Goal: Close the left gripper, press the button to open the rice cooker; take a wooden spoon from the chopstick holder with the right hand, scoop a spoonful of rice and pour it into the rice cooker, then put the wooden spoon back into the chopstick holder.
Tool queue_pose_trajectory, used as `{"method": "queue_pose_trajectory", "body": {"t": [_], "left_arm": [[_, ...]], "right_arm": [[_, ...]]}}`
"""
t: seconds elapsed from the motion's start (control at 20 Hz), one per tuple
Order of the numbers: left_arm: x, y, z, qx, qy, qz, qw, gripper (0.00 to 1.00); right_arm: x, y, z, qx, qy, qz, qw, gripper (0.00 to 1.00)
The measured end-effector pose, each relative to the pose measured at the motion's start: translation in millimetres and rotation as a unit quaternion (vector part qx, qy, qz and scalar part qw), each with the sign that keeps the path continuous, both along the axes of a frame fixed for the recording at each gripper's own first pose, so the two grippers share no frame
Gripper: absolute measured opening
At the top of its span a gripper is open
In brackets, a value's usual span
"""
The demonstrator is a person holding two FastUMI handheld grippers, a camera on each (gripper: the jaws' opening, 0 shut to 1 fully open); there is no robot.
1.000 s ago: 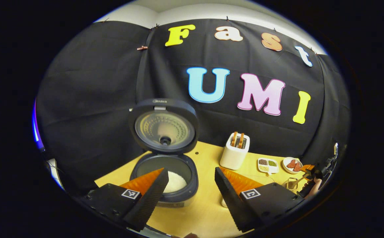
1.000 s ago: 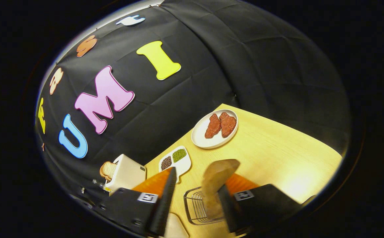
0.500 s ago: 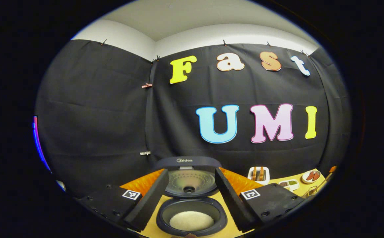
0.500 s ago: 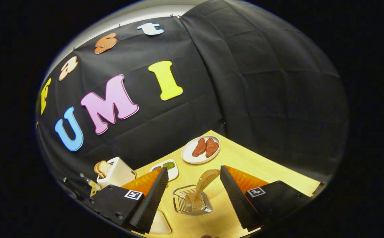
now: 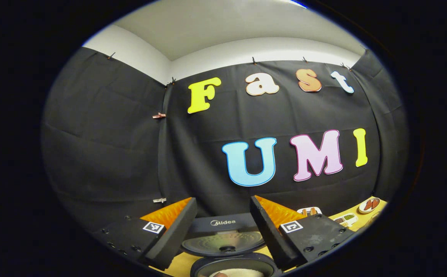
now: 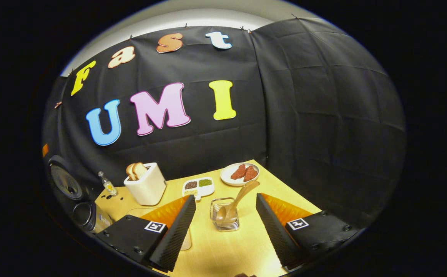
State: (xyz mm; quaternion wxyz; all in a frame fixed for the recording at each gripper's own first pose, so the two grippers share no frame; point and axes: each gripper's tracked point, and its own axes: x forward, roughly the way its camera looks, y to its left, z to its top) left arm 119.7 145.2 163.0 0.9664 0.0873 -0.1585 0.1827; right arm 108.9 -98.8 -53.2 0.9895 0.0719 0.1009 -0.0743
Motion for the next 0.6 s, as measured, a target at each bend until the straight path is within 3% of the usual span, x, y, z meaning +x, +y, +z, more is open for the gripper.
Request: {"method": "queue_pose_trajectory", "body": {"t": [0.2,0.4,0.6], "left_arm": [[33.8,9.6,-9.5,-0.012,0.016,-0.015,1.0,0.92],[42.7,20.0,-31.0,-0.042,0.045,0.002,0.998,0.93],[31.5,14.3,-38.6,-0.056,0.065,0.01,0.996,0.97]], "right_arm": [[-29.9,46.8,7.6,-0.028,0.006,0.066,0.997,0.98],[-48.0,65.2,11.2,-0.068,0.002,0.101,0.993,0.98],[-38.2,78.0,-6.6,-0.048,0.031,0.123,0.991,0.98]]}}
